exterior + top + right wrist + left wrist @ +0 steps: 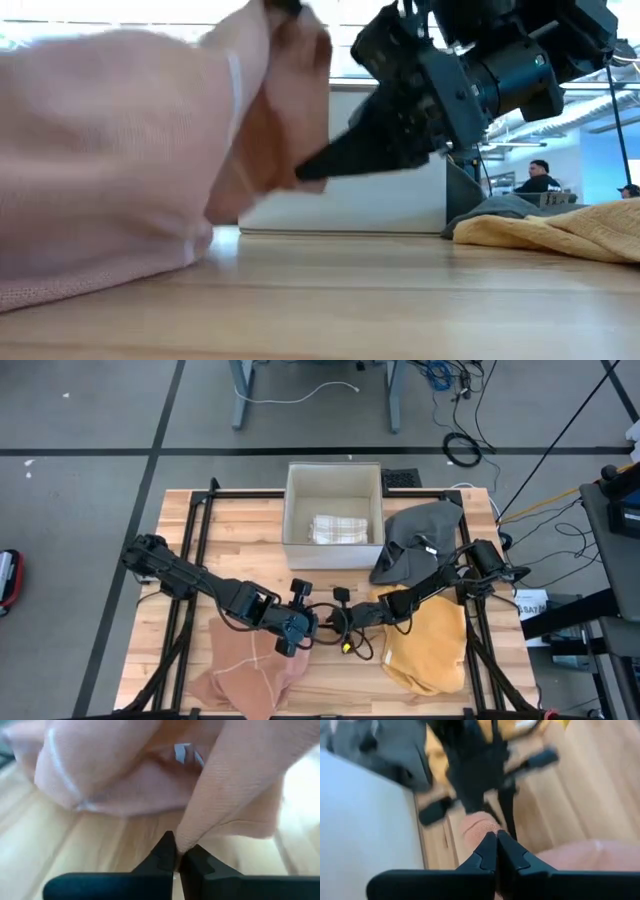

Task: Fold towel
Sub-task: Fold the light brown towel

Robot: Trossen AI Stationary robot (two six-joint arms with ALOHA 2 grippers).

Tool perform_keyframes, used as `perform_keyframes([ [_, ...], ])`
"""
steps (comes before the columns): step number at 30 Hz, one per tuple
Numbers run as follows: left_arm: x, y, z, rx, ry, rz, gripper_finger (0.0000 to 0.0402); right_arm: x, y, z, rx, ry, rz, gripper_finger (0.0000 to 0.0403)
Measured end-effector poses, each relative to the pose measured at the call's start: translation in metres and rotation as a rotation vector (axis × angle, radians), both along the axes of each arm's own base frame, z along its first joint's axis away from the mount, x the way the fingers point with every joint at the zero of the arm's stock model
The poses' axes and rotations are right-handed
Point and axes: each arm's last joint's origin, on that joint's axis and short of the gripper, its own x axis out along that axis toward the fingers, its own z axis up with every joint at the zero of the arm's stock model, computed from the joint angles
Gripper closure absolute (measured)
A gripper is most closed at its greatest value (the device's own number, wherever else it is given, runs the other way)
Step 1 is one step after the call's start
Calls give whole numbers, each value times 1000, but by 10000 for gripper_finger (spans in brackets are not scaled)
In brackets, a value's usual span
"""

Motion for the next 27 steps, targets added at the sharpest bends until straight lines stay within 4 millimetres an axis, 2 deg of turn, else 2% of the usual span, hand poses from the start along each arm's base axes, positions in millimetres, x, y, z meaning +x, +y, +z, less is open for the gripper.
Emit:
perform_keyframes([
  [5, -7, 1, -40, -27, 58, 68, 401, -15, 7, -19, -20, 228, 13, 401],
  [8, -9, -7, -67, -137, 20, 44, 401, -24, 14, -24, -20, 331, 9, 402],
  [11, -11, -19, -94, -322, -72, -72, 388, -35, 22, -25, -40, 420, 17, 402],
  [15, -18, -27, -121, -414, -213, -129, 360, -52, 29, -14, -69, 512, 46, 402],
  [17, -20, -29, -127, -446, -264, -153, 349, -64, 33, -6, -83, 560, 54, 402],
  [21, -26, -36, -129, -453, -255, -220, 337, -88, 38, 11, -110, 656, 83, 403],
  [24, -30, -36, -124, -395, -256, -254, 336, -102, 42, 24, -109, 680, 93, 403],
  [27, -32, -27, -122, -299, -246, -194, 335, -111, 45, 31, -97, 702, 82, 403],
])
